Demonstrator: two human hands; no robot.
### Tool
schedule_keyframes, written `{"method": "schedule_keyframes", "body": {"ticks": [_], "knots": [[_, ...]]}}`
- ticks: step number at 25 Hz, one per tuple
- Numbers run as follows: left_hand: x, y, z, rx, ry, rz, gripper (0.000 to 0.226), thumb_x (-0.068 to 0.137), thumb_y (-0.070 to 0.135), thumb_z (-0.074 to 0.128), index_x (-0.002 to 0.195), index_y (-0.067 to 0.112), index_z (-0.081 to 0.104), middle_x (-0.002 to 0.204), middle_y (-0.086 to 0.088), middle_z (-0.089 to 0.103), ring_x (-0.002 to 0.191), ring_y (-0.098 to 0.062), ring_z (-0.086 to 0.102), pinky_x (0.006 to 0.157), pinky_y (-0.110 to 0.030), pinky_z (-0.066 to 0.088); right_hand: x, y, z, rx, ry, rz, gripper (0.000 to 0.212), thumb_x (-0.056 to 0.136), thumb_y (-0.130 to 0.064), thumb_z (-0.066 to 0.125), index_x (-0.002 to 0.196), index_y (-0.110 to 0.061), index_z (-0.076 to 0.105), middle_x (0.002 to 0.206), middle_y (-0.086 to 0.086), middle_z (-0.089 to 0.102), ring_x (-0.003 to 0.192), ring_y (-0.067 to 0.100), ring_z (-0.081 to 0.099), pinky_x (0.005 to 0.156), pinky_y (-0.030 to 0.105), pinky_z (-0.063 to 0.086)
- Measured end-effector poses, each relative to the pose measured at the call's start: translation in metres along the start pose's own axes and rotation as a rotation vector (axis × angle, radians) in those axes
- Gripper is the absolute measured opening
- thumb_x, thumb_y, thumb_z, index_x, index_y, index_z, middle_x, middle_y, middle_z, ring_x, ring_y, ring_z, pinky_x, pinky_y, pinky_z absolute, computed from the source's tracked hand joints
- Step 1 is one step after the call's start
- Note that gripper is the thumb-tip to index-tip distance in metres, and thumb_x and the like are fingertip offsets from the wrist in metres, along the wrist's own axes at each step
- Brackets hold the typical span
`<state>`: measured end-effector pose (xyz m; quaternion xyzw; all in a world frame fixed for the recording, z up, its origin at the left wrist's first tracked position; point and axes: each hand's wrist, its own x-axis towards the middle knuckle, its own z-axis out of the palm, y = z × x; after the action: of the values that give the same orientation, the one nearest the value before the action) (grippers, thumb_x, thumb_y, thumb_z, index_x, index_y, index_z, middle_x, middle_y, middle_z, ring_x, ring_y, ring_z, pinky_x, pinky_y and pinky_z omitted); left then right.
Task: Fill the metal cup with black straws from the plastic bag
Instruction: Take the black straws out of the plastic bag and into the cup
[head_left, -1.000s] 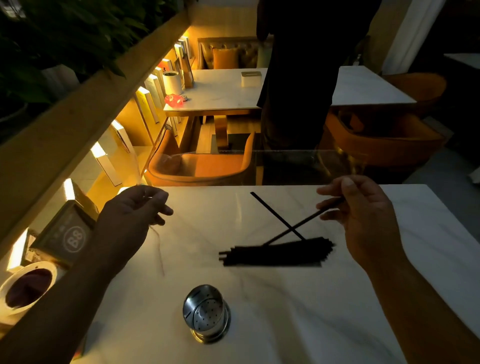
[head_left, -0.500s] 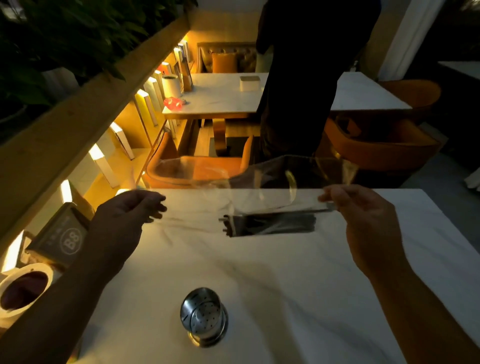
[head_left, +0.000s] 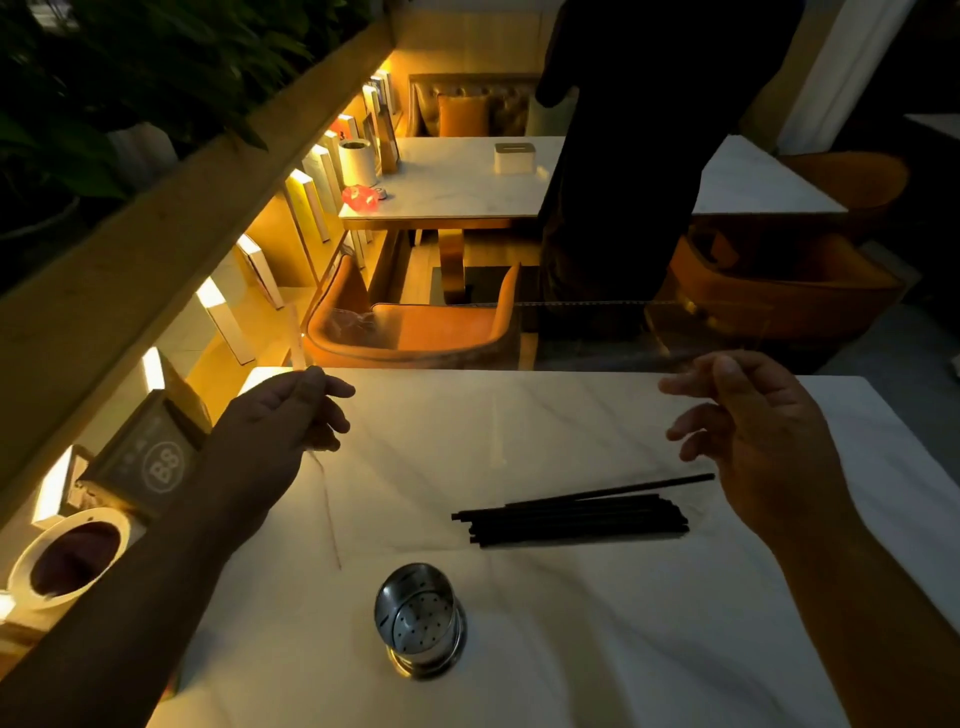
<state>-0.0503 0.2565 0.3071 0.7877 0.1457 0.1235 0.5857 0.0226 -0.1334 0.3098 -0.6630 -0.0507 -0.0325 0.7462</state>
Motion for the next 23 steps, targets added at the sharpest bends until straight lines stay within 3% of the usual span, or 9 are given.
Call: {"method": "schedule_keyframes", "body": {"ticks": [3,6,9,11,15,18,20,23], "knots": [[0.001,-0.006,-0.002,0.055,0.01,0.021,0.031,0.11,0.028,0.045,0.098,0.032,0.074,0.077,0.007,0.074,0.065,-0.007,0.067,0.075,-0.041,0.056,-0.006,0.0,0.002,0.017,-0.003,0.007,0.022,0.096,-0.041,0.055,0.099,-0.026,0.07,0.1,0.012,0.079,0.063,0.021,0.07,0.05,0.029,0.057],[0.004,-0.012,-0.006,0.01,0.031,0.032,0.018,0.104,0.02,0.059,0.113,0.034,0.068,0.086,0.008,0.075,0.072,-0.009,0.07,0.078,-0.045,0.057,-0.006,-0.005,0.006,0.028,-0.017,-0.024,0.022,0.098,-0.039,0.053,0.098,-0.024,0.069,0.096,0.01,0.079,0.061,0.021,0.069,0.049,0.029,0.056],[0.001,-0.02,0.001,0.067,0.182,-0.007,0.056,0.088,0.032,0.08,0.135,0.026,0.049,0.101,0.003,0.07,0.087,-0.017,0.069,0.074,-0.041,0.057,-0.006,-0.012,0.01,0.044,-0.038,-0.049,0.023,0.099,-0.038,0.053,0.1,-0.02,0.067,0.094,0.009,0.079,0.061,0.021,0.069,0.049,0.029,0.056],[-0.004,-0.026,0.01,0.172,0.293,-0.054,0.071,0.077,0.051,0.083,0.131,0.021,0.048,0.106,-0.003,0.064,0.089,-0.018,0.064,0.072,-0.038,0.054,-0.007,-0.012,0.014,0.023,-0.05,-0.06,0.023,0.1,-0.037,0.052,0.101,-0.02,0.067,0.094,0.01,0.079,0.062,0.021,0.069,0.049,0.029,0.056],[-0.011,-0.037,0.031,0.151,0.105,-0.176,0.07,0.062,0.073,0.071,0.105,0.019,0.06,0.096,-0.006,0.07,0.085,-0.022,0.071,0.074,-0.043,0.06,-0.011,-0.003,0.021,-0.017,-0.065,-0.045,0.022,0.1,-0.035,0.051,0.103,-0.018,0.066,0.094,0.013,0.079,0.061,0.022,0.068,0.048,0.029,0.054],[-0.012,-0.049,0.039,0.045,0.047,-0.189,0.068,0.064,0.081,0.067,0.095,0.02,0.068,0.093,-0.002,0.079,0.089,-0.018,0.075,0.087,-0.046,0.06,-0.013,0.0,0.018,-0.008,-0.045,-0.021,0.023,0.099,-0.036,0.053,0.104,-0.018,0.065,0.093,0.012,0.079,0.061,0.021,0.068,0.048,0.028,0.055],[-0.014,-0.055,0.04,-0.035,-0.159,-0.175,0.08,0.064,0.094,0.057,0.097,0.023,0.076,0.103,0.003,0.082,0.099,-0.015,0.076,0.098,-0.047,0.055,-0.014,0.0,0.014,0.002,-0.035,-0.004,0.023,0.099,-0.038,0.053,0.104,-0.02,0.066,0.093,0.011,0.079,0.061,0.019,0.068,0.048,0.027,0.055],[-0.019,-0.052,0.039,-0.164,-0.439,-0.198,0.098,0.066,0.104,0.03,0.119,0.034,0.075,0.122,-0.002,0.078,0.117,-0.017,0.072,0.103,-0.042,0.045,-0.014,0.0,0.009,-0.005,0.006,0.024,0.022,0.102,-0.037,0.05,0.103,-0.021,0.066,0.092,0.009,0.079,0.061,0.015,0.069,0.048,0.025,0.055]]}}
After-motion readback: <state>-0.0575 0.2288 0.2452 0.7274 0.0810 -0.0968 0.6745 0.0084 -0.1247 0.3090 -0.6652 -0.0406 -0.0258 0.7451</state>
